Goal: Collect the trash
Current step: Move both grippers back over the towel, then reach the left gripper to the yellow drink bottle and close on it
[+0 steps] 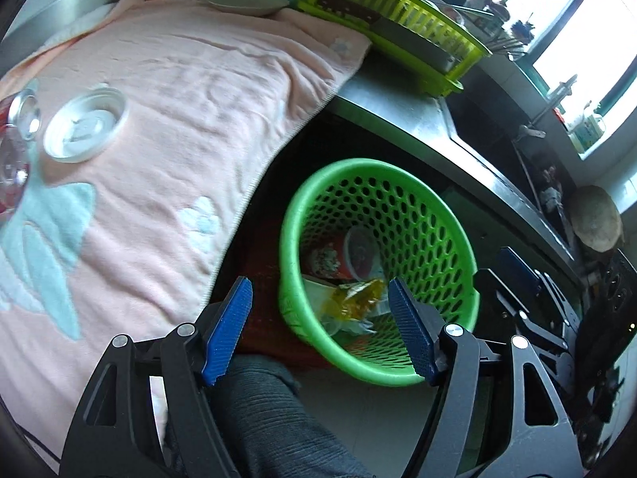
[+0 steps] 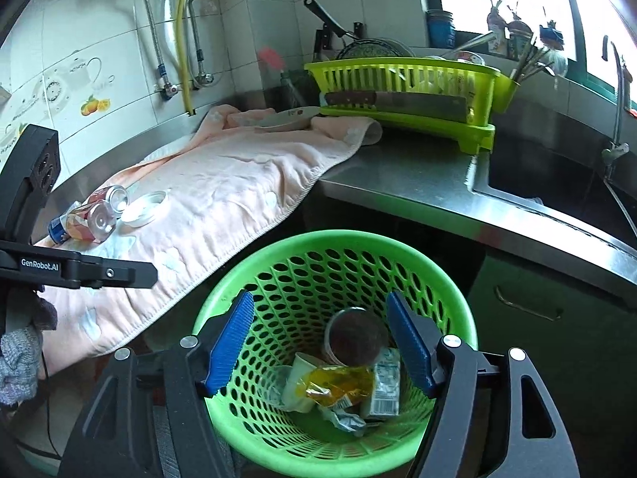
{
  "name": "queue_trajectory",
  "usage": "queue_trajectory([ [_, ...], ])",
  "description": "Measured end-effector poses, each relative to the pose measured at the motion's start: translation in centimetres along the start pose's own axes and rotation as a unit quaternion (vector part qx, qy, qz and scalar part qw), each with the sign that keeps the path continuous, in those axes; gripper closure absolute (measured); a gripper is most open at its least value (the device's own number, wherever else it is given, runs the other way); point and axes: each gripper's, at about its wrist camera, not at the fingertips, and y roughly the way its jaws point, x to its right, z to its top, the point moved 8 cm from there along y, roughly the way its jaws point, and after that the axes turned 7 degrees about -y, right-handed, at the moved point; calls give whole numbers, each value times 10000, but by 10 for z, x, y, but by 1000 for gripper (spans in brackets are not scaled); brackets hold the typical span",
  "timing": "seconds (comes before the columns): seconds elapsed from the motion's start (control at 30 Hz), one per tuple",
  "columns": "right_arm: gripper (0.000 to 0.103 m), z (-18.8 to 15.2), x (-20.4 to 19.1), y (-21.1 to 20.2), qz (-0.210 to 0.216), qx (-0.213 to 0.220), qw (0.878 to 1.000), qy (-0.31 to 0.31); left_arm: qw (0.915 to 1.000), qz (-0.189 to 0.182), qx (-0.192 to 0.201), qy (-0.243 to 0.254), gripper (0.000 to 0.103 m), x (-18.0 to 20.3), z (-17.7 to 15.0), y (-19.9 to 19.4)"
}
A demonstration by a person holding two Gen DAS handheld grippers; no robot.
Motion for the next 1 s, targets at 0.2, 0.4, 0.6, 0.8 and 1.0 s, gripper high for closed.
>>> queue_trajectory([
  [0.2, 35, 11, -21, 10, 196, -1, 9996, -195, 9986, 325, 247, -326, 31, -40, 13, -27],
  [0.4, 35, 24, -44, 24, 396, -4, 9984, -403, 9920, 732, 471, -914, 27, -94, 27, -55],
  [0.6, 34, 42, -70, 42, 665, -37, 9961, -586, 9735, 1122, 790, -1832, 20, -164, 48, -91],
  [0.8, 34, 62, -101, 63, 1014, -67, 9919, -762, 9484, 1380, 1146, -2614, 16, -219, 68, -119],
  [1.0, 33, 80, -136, 76, 1269, 2, 9860, -1086, 9249, 1422, 1333, -3265, 11, -258, 86, -127],
])
